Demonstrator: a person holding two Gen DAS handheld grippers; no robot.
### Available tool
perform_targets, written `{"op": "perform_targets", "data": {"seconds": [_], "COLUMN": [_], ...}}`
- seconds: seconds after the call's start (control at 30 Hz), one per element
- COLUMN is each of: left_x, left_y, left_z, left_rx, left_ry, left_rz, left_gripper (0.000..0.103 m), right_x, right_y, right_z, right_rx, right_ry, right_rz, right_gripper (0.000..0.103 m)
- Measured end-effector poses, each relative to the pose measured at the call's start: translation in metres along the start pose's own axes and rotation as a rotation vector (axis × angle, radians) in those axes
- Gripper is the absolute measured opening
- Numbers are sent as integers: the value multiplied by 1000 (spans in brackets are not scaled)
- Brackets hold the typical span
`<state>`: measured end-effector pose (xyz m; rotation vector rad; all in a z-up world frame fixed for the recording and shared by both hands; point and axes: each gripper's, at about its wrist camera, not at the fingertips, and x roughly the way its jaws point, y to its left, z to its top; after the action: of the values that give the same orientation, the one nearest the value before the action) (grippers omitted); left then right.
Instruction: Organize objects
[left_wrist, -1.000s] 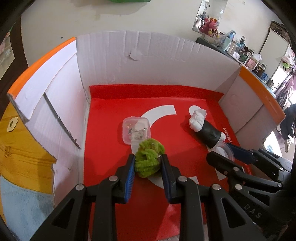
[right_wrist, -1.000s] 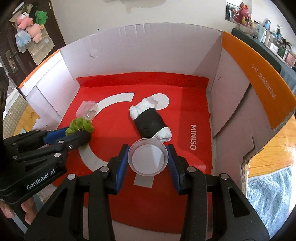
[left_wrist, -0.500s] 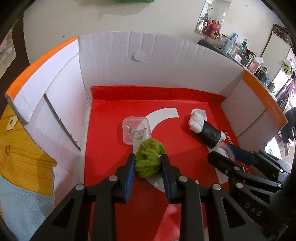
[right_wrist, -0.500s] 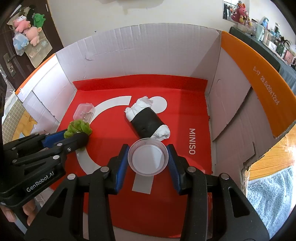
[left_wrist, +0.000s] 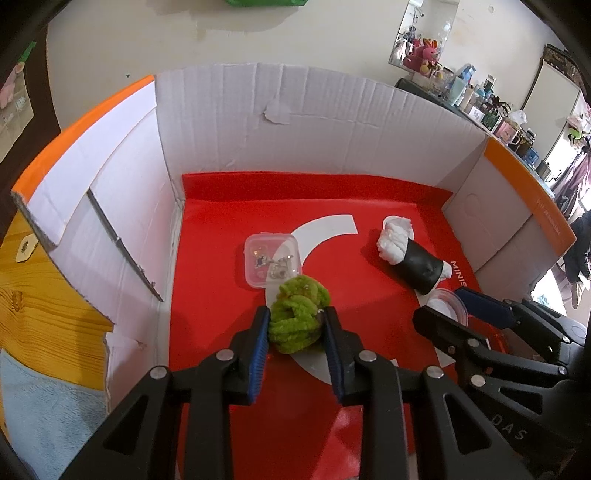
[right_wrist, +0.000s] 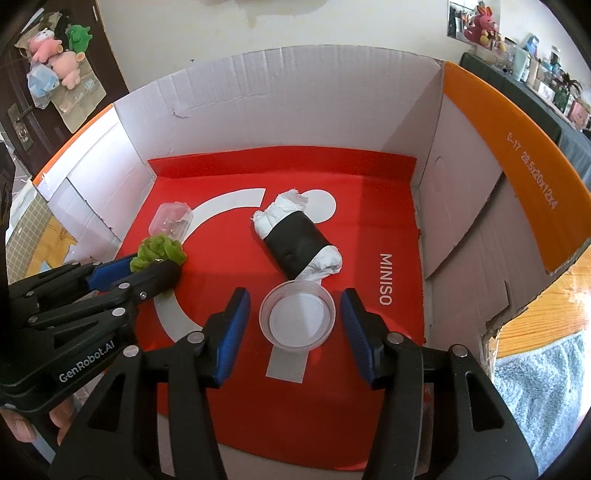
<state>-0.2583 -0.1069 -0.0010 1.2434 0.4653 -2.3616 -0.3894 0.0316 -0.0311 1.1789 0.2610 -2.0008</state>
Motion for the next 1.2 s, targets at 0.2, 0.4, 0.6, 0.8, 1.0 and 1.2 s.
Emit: {"op": "perform_targets", "data": {"seconds": [0.2, 0.4, 0.6, 0.8, 1.0, 1.2], "left_x": [1, -2, -8, -15, -25, -34], "left_y": [-1, -4, -7, -7, -6, 1], "left_z": [1, 2, 0, -3, -11, -18], "left_rx": [-5, 3, 11, 14, 22, 14], "left_ry": [2, -7, -16, -25, -38, -44], "left_rz": [-5, -2, -2, -2, 6, 18], "left_gripper": [30, 39, 39, 39, 46, 46], "right_x": [-2, -5, -11, -19, -30, -39], "right_y": [0, 2, 1, 2, 3, 4], "right_z": [-2, -3, -7, -10, -14, -18], "right_rx": [-3, -11, -13, -15, -21, -22], "right_ry": [0, -3, -11, -21, -33, -49], "right_rz": [5, 8, 14, 19, 29, 31], "right_gripper": [51, 55, 55, 59, 61, 61]}}
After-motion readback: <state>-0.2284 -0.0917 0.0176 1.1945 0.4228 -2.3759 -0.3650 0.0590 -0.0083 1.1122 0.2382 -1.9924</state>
